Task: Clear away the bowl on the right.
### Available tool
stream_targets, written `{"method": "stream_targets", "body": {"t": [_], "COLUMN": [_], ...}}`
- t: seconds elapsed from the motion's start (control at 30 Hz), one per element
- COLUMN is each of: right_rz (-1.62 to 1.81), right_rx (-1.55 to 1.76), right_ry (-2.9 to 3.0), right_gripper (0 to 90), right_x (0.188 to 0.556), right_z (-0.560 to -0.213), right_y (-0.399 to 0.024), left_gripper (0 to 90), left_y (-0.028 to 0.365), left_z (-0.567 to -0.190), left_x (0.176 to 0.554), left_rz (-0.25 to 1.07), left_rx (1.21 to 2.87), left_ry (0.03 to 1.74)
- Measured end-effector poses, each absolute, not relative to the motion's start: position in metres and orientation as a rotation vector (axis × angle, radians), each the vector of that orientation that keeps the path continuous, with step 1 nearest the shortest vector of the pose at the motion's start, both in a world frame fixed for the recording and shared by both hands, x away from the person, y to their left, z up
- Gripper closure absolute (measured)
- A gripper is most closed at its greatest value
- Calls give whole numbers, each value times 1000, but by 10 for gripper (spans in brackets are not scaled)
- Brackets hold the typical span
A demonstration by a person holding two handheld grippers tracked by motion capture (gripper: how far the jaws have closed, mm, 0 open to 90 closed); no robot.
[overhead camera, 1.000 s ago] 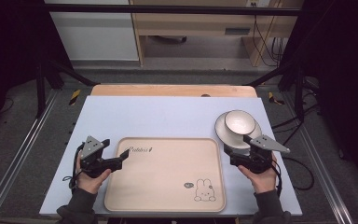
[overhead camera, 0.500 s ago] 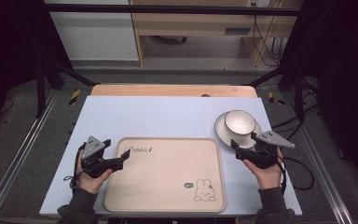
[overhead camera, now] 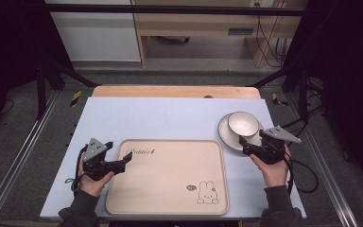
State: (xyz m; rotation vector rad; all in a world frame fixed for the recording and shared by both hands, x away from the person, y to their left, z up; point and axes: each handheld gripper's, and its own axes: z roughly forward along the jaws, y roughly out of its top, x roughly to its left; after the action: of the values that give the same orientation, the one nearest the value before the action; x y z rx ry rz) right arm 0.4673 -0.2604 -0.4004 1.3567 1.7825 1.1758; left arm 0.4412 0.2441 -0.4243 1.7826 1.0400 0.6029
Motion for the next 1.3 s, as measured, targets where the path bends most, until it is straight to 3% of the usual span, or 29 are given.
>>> {"method": "stream_targets", "body": {"t": [1.3], "right_rz": [1103], "right_rx": [1432], "right_ry": [1747], "right_gripper": [192], "right_x": [515], "right_z": [-400], "right_y": [-273], "left_gripper": [139], "left_y": [242], "left_z": [-429], "left_x": [444], "left_rz": [581], "left_rx": [1801], "left_ry": [1034]}}
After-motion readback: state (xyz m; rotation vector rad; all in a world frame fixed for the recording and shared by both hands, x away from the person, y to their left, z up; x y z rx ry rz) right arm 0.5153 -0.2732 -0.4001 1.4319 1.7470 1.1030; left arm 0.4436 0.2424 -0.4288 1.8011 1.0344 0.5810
